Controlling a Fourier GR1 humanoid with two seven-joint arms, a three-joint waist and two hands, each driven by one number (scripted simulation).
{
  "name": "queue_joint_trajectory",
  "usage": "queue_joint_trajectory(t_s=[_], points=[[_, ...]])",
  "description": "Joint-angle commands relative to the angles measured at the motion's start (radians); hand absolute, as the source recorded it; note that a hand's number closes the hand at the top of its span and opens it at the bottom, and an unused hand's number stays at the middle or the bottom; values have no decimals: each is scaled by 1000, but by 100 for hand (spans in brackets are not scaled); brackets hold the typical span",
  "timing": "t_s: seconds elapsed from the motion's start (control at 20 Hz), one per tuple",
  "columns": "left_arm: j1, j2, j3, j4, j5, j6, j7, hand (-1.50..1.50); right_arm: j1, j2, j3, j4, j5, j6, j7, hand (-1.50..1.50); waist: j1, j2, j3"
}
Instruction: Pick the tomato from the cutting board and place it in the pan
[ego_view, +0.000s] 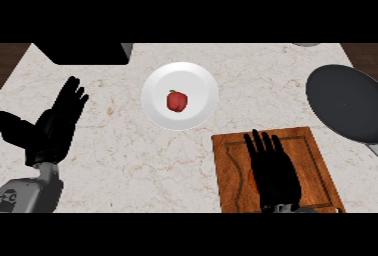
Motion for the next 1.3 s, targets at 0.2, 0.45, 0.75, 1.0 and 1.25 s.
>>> queue_joint_trajectory(t_s=[0.2, 0.45, 0.75, 1.0, 1.25], points=[[-5, -34, 29, 36, -35, -26, -15, 0, -23, 42, -1, 101, 58, -46, -136, 150, -1, 0, 0], [32, -46, 40, -42, -42, -40, 22, 0, -13, 90, -10, 205, 116, -148, -206, 150, 1, 0, 0], [34, -65, 59, -6, -58, -61, -38, 0, 29, -5, -125, 173, 68, -226, -366, 150, 0, 0, 0], [11, -72, 55, -45, -71, -48, 48, 0, -12, 51, -208, 142, -33, -114, -393, 150, 0, 0, 0], [50, -103, 51, 3, -82, -65, -22, 0, 57, -33, -310, 4, -134, -72, -487, 150, -5, -1, 0]])
